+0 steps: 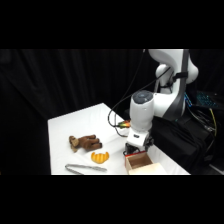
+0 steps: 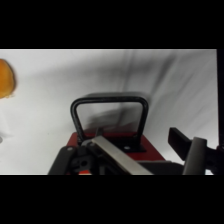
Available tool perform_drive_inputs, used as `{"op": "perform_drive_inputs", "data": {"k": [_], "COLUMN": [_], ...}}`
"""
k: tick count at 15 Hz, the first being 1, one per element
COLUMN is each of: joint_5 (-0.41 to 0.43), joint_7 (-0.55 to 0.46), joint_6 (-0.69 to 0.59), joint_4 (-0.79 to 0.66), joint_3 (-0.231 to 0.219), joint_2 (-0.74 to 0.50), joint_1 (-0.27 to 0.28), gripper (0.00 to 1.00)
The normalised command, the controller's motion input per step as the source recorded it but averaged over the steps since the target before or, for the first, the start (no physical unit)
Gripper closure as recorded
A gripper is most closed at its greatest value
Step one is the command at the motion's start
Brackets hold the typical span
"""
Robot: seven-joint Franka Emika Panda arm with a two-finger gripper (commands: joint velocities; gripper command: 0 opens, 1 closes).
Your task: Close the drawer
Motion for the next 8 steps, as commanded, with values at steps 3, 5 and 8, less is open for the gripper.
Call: {"op": "perform_drive_inputs", "data": {"k": [3,5,8], "joint_5": [-0.128,-0.136,-0.154], "joint_7": [0.11,0.11,0.15], "joint_6": [-0.10,-0.11,-0.13], "joint_4": [0.22,0.23,0.22], "joint_3": [0.117,0.086,0.033], "joint_2": [0.12,0.13,0.11], "joint_1": [0.186,0.151,0.117], "gripper": [0.00,0.00,0.00]}}
